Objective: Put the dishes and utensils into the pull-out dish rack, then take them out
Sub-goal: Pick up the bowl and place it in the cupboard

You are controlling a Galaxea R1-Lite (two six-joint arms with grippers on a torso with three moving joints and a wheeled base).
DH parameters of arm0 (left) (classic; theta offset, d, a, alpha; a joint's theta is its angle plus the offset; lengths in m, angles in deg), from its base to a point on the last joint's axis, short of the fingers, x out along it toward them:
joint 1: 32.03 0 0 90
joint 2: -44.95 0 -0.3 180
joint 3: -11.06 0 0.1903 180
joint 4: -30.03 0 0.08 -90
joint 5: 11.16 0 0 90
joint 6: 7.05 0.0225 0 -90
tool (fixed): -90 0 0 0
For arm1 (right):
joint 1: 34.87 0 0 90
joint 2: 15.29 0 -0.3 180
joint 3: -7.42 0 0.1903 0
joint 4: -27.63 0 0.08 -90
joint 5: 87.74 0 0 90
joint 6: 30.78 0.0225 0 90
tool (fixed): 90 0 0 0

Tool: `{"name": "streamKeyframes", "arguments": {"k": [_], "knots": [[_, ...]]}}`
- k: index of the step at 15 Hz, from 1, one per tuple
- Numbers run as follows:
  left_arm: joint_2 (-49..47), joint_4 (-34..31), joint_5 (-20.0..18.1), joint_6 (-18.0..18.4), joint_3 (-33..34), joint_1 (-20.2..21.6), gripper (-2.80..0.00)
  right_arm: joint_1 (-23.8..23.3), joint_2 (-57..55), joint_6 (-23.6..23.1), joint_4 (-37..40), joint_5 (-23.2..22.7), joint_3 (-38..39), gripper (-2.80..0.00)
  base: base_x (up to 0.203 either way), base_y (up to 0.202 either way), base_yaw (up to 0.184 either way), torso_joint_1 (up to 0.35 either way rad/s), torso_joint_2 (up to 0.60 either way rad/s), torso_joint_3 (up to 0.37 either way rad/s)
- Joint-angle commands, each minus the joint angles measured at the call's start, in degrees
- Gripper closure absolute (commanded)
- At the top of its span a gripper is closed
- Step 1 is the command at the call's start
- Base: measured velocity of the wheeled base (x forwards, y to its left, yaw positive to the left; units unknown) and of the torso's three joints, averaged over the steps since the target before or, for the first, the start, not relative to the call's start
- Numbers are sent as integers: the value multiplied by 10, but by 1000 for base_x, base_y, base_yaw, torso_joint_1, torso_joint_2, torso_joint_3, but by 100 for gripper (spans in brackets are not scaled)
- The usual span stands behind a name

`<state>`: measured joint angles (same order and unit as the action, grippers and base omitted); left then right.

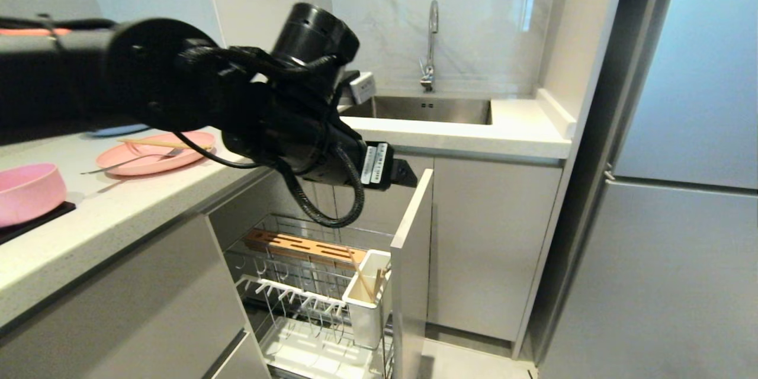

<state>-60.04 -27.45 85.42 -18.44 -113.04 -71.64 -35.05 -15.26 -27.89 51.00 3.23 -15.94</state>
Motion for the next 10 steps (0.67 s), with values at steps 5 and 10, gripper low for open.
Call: {"name": "streamKeyframes", "arguments": {"k": [5, 10], "knots": [[215, 0, 24, 0, 110, 10, 0, 0, 0, 0, 1, 0, 1, 0, 0, 0, 0, 0, 0, 0], [392, 0, 26, 9, 182, 127, 0, 0, 0, 0, 0, 0, 1, 0, 0, 0, 0, 0, 0, 0]]}}
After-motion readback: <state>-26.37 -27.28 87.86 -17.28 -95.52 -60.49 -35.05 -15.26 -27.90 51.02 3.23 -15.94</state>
